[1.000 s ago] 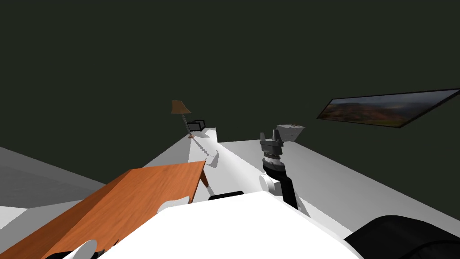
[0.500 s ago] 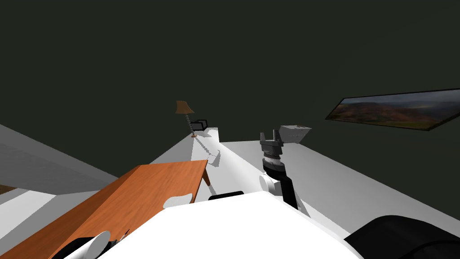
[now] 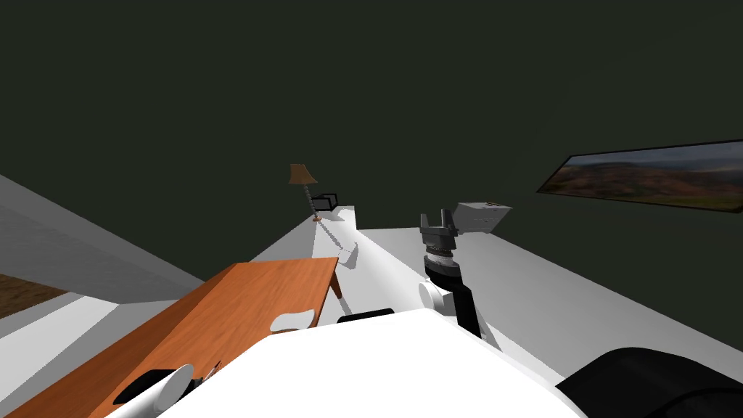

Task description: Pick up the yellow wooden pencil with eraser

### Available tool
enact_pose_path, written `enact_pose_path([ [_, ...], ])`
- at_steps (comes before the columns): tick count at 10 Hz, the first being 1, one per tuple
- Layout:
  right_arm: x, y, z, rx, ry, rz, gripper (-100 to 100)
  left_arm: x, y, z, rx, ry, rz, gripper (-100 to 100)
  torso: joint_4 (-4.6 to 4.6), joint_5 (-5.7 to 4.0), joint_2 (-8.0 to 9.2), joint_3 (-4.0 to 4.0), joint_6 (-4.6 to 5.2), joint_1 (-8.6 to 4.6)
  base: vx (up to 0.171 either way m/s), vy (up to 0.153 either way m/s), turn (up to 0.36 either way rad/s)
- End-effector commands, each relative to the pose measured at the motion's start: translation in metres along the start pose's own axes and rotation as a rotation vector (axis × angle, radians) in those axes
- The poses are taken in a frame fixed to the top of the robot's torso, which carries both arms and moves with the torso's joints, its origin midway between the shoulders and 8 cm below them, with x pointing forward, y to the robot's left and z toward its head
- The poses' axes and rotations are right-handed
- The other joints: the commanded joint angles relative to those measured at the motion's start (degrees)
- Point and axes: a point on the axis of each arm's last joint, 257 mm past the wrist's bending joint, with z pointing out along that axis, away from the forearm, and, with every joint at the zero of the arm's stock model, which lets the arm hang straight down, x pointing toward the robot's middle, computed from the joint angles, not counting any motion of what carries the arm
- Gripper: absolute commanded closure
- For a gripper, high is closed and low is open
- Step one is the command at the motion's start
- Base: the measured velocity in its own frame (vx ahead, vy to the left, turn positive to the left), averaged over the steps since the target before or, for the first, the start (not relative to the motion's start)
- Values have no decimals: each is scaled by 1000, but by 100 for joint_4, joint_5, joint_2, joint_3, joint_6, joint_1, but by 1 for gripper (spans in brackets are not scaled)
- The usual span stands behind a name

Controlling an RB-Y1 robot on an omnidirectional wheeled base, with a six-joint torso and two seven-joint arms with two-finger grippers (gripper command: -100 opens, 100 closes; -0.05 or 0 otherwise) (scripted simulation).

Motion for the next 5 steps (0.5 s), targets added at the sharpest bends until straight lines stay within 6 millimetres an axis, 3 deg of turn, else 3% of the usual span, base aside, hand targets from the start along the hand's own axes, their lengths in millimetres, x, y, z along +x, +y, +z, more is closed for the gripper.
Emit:
enact_pose_path([
  [1, 0, 0, 0, 0, 0, 0, 0, 10, 2, 3, -12, 10, 5, -100, 0, 0, 0, 0, 0, 0, 1, 18, 72],
  [3, 0, 0, 0, 0, 0, 0, 0, 7, 1, 3, -11, 5, 8, -100, -6, 20, 1, -3, 1, 3, 1, 12, -8],
  [4, 0, 0, 0, 0, 0, 0, 0, 7, 1, 3, -11, 5, 8, 100, -7, 22, 1, -3, 1, 5, 0, 0, 0],
  [5, 0, 0, 0, 0, 0, 0, 0, 7, 1, 3, -11, 5, 8, 100, -7, 22, 0, -3, 1, 4, -3, 1, 10],
])
